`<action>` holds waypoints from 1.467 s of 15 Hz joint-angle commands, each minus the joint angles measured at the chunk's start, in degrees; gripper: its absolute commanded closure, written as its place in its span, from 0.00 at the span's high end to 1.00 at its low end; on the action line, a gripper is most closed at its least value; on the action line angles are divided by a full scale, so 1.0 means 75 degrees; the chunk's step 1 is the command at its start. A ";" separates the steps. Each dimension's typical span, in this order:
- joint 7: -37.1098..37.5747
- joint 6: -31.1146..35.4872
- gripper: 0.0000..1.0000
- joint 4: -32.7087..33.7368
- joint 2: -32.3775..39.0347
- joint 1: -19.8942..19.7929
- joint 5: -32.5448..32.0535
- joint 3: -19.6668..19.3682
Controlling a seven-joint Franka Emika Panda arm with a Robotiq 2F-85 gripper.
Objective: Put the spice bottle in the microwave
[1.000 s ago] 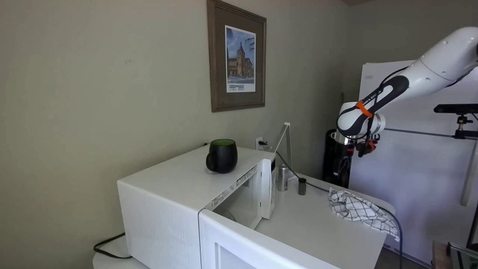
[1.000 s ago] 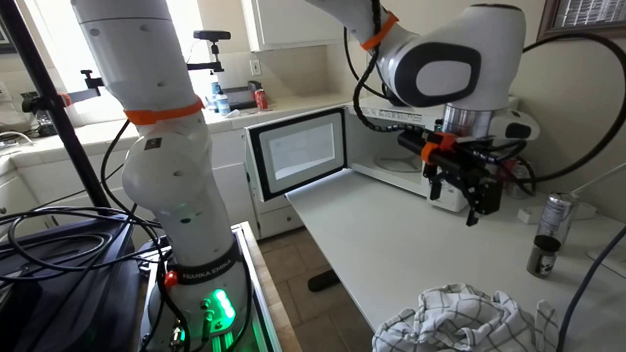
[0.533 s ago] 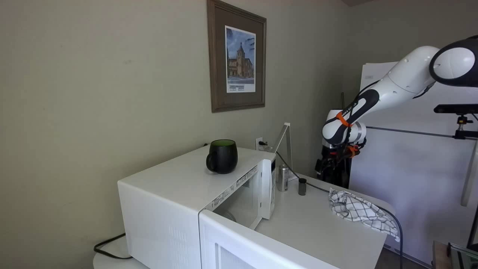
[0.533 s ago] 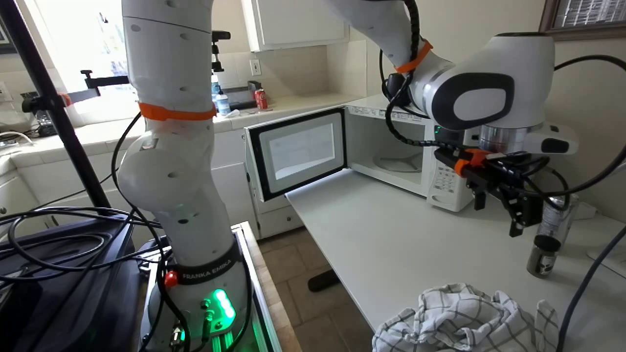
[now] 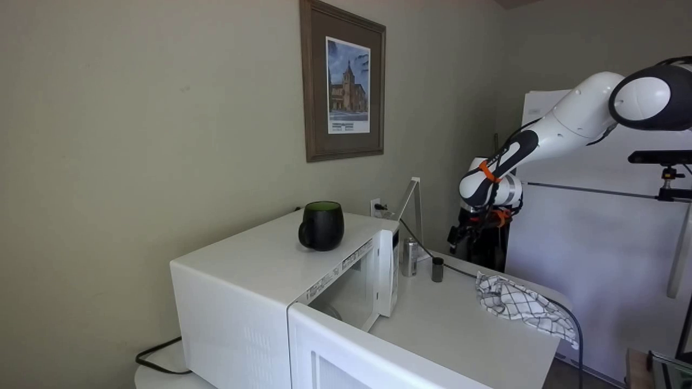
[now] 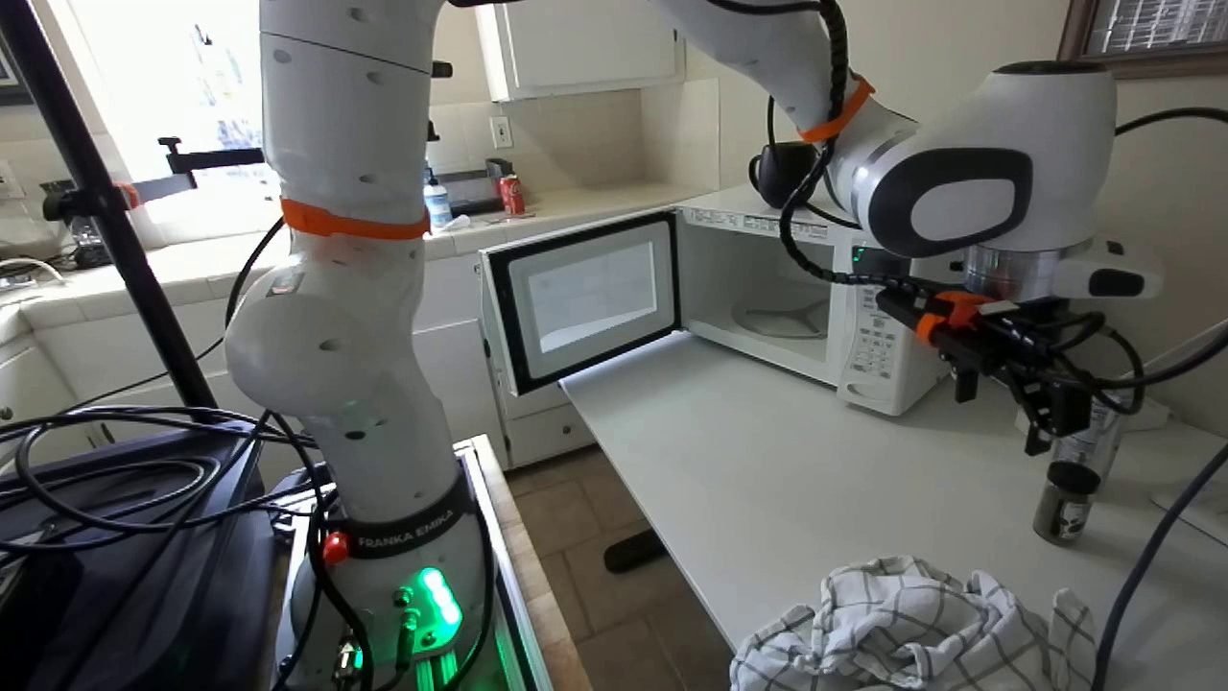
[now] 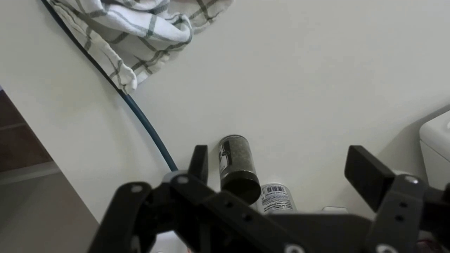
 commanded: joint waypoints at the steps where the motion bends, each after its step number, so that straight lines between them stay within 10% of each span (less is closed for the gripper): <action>1: 0.0156 0.0155 1.00 0.0130 0.0199 -0.0171 -0.0057 0.0208; 22: 0.3892 0.3691 1.00 0.0724 0.2719 0.1189 -0.0951 -0.0801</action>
